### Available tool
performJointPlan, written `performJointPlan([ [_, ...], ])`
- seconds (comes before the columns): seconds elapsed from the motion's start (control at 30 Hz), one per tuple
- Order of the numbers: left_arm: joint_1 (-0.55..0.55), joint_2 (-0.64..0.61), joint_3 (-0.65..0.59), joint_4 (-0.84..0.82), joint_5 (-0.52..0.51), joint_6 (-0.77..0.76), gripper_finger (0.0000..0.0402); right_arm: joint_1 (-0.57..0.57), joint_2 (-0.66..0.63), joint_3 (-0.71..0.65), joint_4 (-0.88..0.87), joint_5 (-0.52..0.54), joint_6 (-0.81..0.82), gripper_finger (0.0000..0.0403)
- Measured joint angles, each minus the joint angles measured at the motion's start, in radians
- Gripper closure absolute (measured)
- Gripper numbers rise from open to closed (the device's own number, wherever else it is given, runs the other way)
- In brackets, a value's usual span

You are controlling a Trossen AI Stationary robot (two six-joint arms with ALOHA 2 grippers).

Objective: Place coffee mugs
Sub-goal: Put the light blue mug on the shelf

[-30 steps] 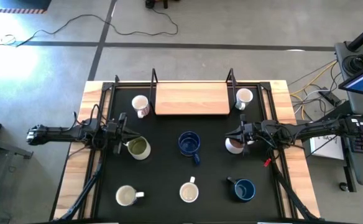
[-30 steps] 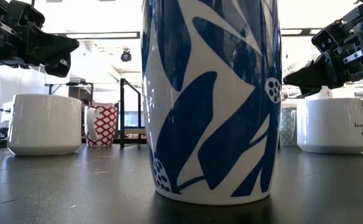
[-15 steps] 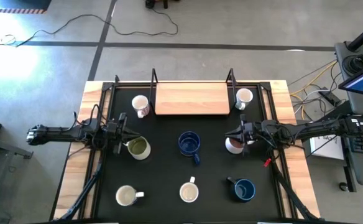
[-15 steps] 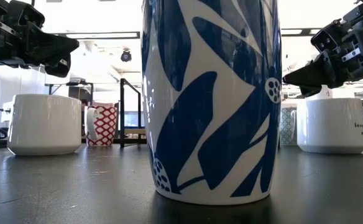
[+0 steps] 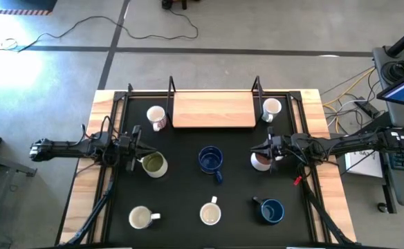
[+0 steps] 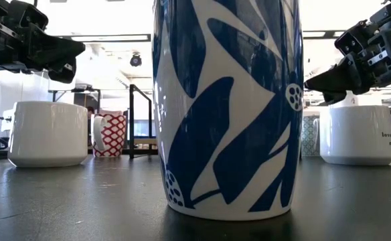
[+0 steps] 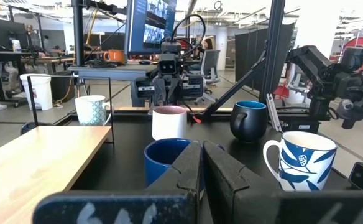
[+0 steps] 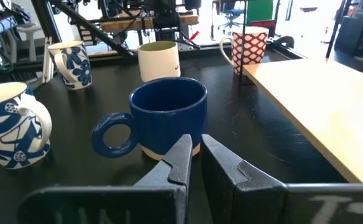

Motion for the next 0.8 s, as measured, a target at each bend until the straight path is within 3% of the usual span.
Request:
performJointPlan([
  [0.37, 0.000, 0.000, 0.000, 0.000, 0.000, 0.000, 0.0402, 0.000, 0.000, 0.000, 0.002, 0.227, 0.053, 0.0380],
  [0.8, 0.000, 0.000, 0.000, 0.000, 0.000, 0.000, 0.0402, 0.000, 0.000, 0.000, 0.058, 0.219, 0.109, 0.0380],
])
